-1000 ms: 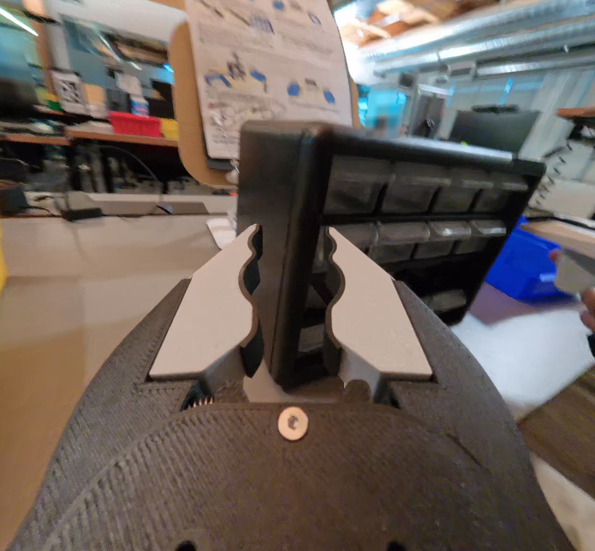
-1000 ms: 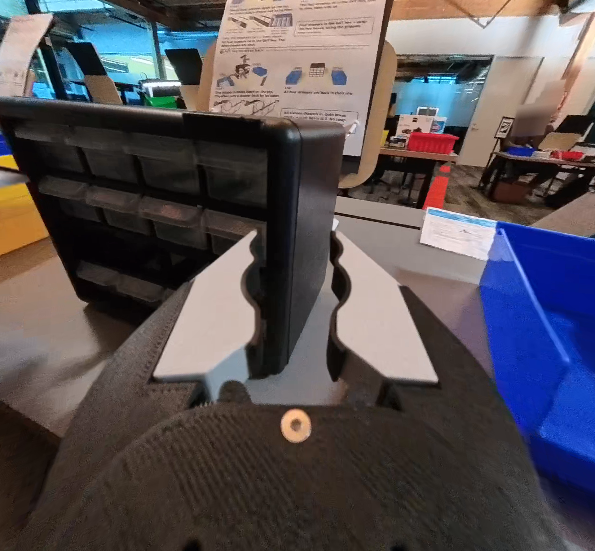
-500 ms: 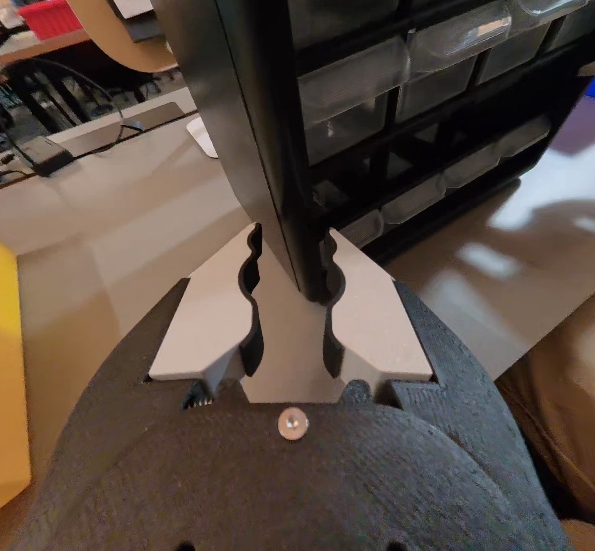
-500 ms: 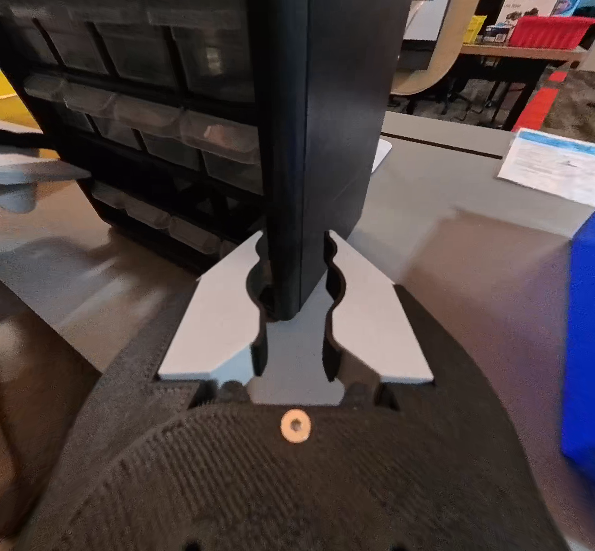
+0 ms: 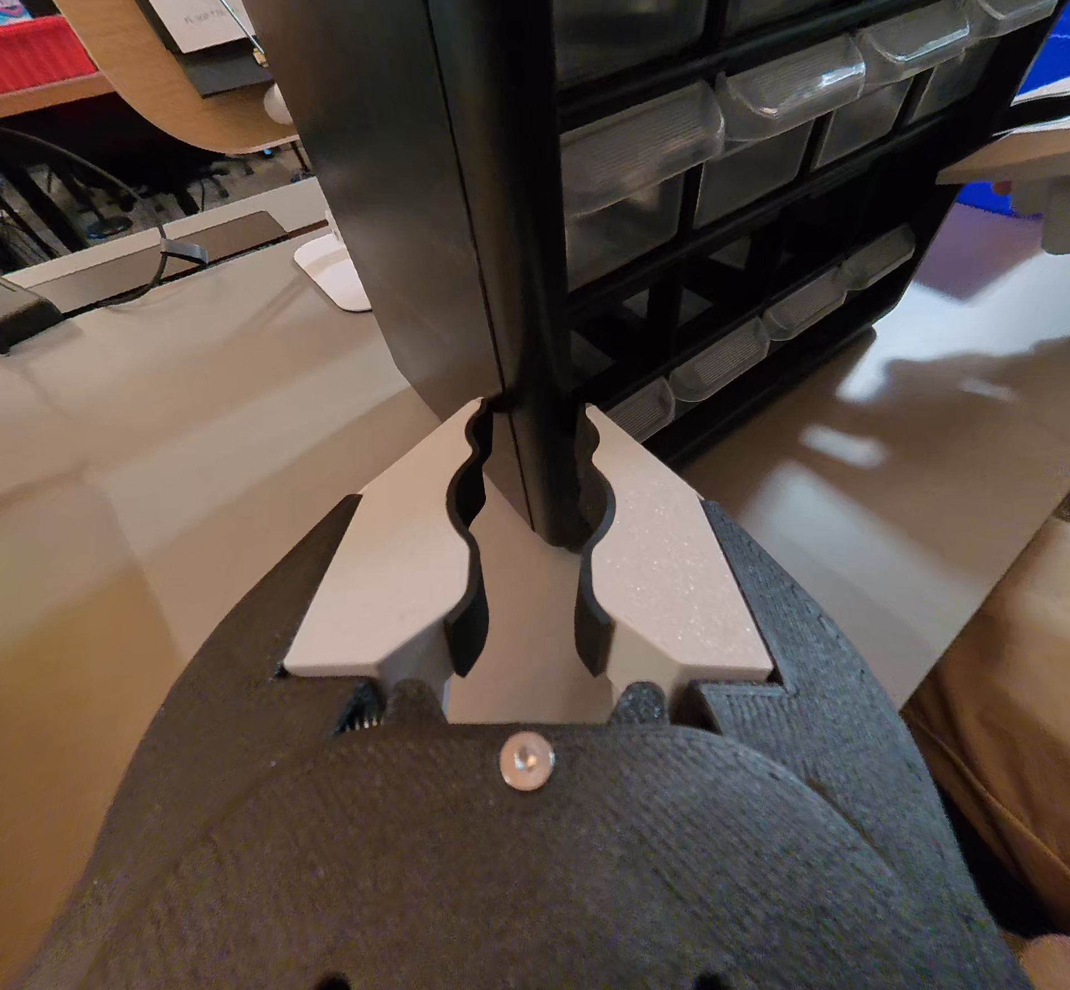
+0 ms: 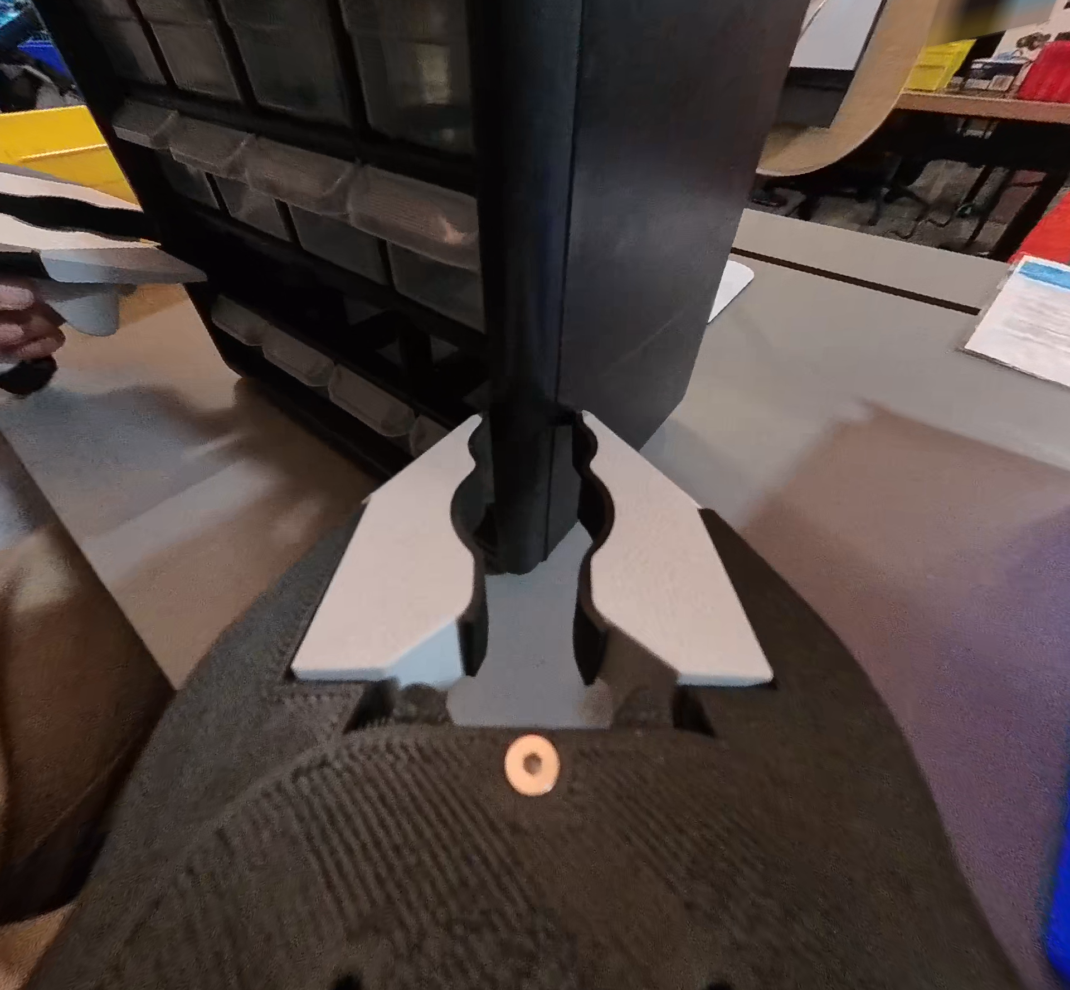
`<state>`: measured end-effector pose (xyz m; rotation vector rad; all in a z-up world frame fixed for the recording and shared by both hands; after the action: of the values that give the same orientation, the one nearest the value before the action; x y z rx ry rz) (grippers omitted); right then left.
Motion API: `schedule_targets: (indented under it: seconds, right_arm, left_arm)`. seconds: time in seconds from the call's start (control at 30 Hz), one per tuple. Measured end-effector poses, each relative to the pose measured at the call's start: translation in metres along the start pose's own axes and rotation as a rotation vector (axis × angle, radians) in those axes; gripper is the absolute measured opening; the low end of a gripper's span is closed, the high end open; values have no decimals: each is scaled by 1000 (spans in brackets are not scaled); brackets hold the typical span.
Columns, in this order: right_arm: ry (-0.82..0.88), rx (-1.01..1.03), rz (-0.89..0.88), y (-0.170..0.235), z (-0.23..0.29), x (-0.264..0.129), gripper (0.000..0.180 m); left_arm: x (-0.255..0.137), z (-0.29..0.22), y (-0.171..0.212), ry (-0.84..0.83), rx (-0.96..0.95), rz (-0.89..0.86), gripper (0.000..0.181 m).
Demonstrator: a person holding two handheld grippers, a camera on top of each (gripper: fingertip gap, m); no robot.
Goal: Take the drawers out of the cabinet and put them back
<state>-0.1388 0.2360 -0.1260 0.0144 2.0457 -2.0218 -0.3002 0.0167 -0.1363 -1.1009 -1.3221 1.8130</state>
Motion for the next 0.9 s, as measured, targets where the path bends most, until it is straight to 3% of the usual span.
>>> schedule_targets:
  seconds: [0.9]
  right_arm:
    - [-102, 90, -44, 0, -11, 3, 28]
  left_arm:
    - [-3, -2, -6, 59, -62, -22, 27]
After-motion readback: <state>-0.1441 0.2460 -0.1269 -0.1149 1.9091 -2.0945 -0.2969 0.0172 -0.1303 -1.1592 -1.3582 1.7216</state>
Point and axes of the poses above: each gripper's, where its closed fingertips meet, x out along the fingers, y out of its underside, z = x × y across the jaws, the point moved 3 cm from there along -x, back along the fingers, and after that the axes turned 9 degrees about -y, right-handed, at the moved point
